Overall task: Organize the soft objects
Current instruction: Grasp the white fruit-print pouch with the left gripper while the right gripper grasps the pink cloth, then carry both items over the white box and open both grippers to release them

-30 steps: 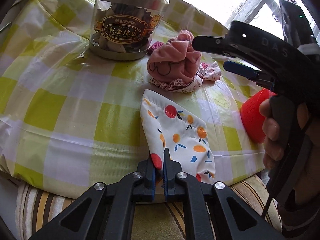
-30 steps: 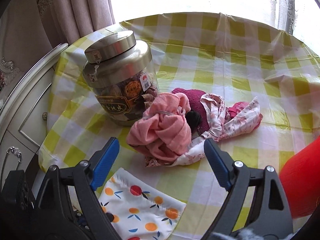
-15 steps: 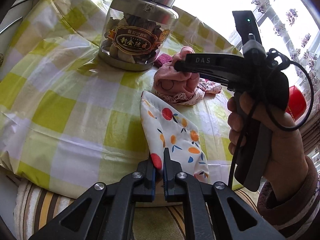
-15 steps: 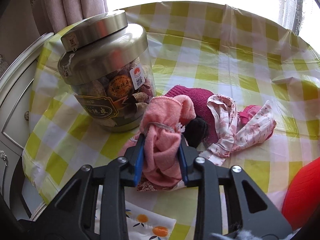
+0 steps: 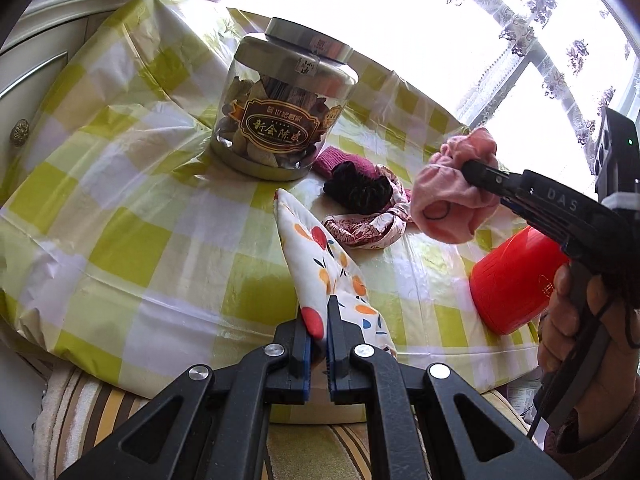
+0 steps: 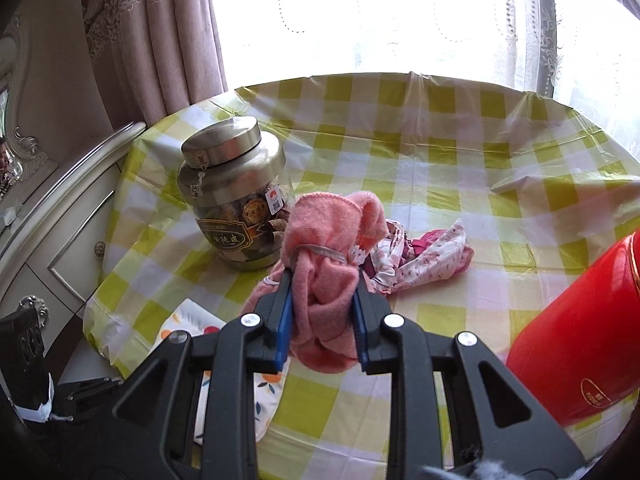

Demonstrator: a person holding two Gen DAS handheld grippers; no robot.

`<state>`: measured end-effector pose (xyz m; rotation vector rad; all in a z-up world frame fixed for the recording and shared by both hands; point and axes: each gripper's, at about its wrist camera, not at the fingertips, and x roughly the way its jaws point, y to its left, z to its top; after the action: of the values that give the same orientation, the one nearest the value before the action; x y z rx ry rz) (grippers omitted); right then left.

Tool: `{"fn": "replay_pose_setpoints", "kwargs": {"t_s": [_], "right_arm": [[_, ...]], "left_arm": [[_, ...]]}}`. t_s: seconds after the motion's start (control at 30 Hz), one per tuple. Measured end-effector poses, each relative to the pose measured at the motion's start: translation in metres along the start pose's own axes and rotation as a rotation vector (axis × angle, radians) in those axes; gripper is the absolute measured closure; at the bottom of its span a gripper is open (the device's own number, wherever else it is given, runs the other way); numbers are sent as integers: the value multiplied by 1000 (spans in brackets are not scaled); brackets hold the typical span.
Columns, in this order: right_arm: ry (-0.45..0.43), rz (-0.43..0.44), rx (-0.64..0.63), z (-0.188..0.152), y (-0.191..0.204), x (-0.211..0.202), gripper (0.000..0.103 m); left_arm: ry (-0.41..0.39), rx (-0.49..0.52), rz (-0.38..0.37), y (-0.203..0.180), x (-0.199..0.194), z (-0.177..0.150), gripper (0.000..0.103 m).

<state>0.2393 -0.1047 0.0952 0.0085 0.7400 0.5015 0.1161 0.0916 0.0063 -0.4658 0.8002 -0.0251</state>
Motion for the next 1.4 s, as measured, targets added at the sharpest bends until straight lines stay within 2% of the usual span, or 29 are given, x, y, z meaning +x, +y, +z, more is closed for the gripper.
{"fn": "replay_pose_setpoints", "kwargs": {"t_s": [0.17,0.53,1.07,1.4], "right_arm": [[3,-8,7,-21,-12,-30,74],[32,-38,73,-68,-48,-82,74],[-5,-119,172,-110,-110,-164,74],[-48,-227,239,-137,-155,-222,74]], "left_arm": [[-36,12,-6,-7,-14,1,97],[-61,59,-35,-39,-41,-7,97],[-68,206,-125,-124,-69,-21,97],[-41,322,-211,-184,-75,-41,97]]}}
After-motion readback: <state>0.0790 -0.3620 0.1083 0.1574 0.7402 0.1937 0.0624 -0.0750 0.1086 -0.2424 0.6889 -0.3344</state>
